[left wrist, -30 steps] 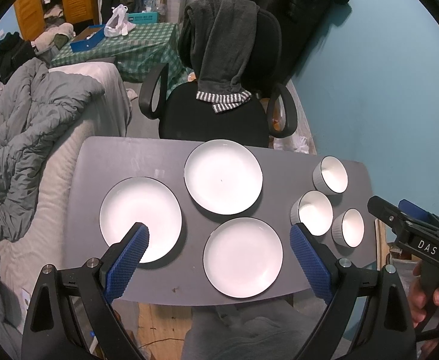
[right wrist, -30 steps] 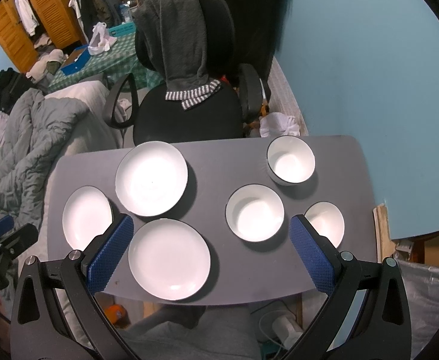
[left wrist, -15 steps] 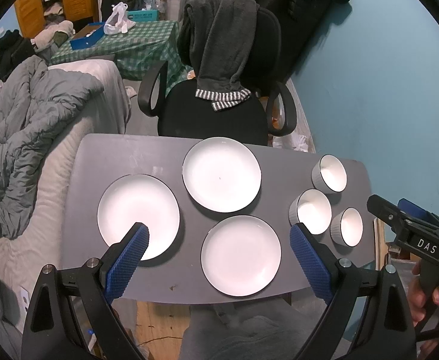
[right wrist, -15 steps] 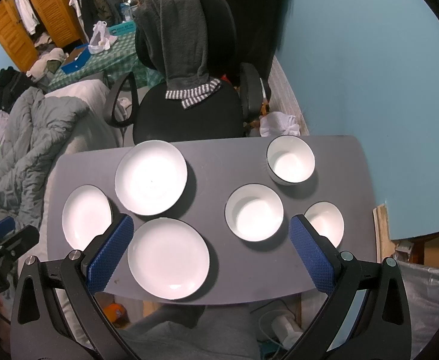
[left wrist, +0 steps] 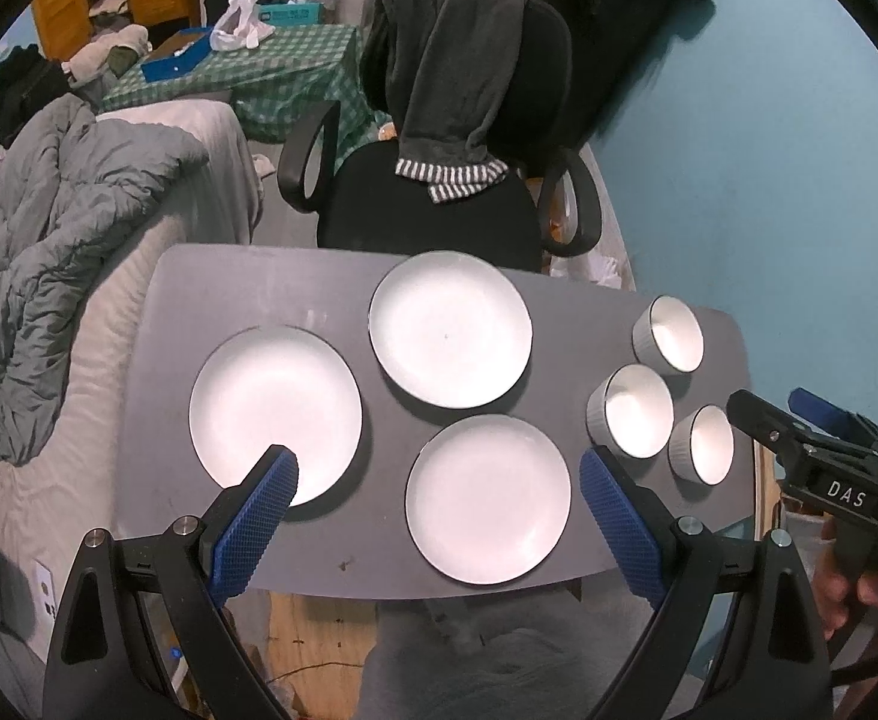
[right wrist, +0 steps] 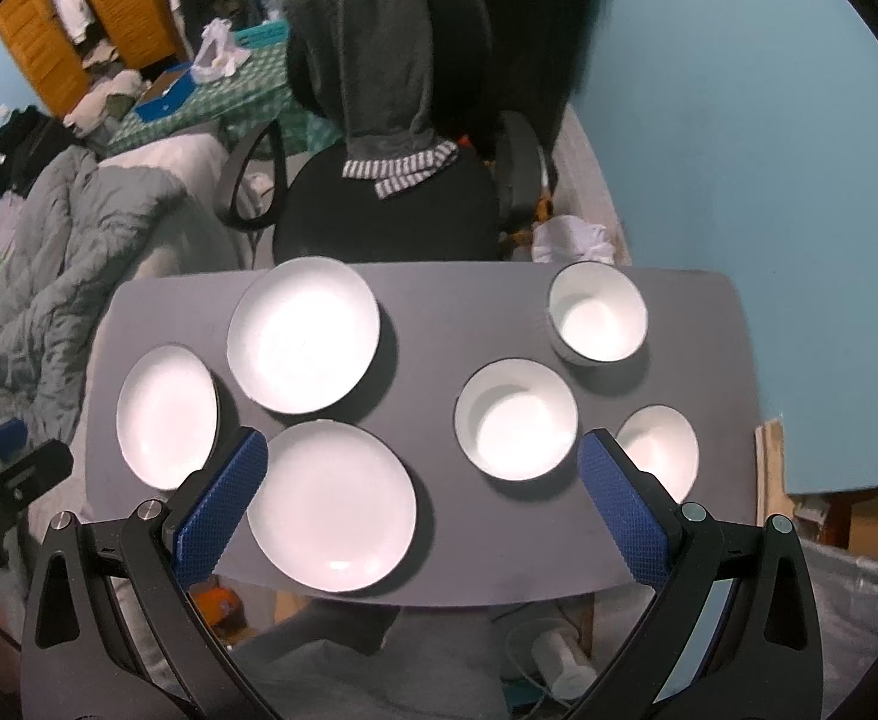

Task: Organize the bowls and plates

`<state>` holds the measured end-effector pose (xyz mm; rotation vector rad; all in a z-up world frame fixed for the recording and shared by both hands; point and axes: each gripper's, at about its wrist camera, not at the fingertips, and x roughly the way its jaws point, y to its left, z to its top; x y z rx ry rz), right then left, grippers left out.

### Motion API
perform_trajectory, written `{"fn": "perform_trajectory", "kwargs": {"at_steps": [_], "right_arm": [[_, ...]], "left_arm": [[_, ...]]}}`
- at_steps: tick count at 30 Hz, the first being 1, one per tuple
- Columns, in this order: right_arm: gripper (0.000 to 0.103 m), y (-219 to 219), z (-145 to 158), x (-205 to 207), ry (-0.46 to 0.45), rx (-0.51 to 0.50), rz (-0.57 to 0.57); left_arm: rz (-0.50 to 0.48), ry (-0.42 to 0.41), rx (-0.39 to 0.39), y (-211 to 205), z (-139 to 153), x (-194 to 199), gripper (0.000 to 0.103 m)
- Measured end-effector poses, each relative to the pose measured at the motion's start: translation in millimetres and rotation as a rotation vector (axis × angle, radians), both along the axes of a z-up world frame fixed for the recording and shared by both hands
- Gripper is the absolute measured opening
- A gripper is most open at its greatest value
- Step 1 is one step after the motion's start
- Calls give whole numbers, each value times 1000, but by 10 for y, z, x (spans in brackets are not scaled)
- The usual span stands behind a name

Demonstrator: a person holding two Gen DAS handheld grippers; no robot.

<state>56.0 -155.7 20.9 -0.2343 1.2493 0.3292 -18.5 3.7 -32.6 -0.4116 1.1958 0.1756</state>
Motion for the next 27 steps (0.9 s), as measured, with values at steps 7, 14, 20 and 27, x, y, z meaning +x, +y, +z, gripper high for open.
{"fn": "perform_trajectory", "kwargs": {"at_steps": [7,14,20,27], "right_arm": [[102,108,-315,-16,50,-6,143],[102,131,-803,9,195,31,201],[102,161,-1209,-32,281,12,249],[102,110,-1502,1,316,21,245]], "left_arm": [[-24,35,-39,84,-305,-34,96],[-65,60,-28,98,-590,-34,96],[-103,89,-40,103,-859,-33,96],[-127,119,-64,96,-1216,-65,96]]}}
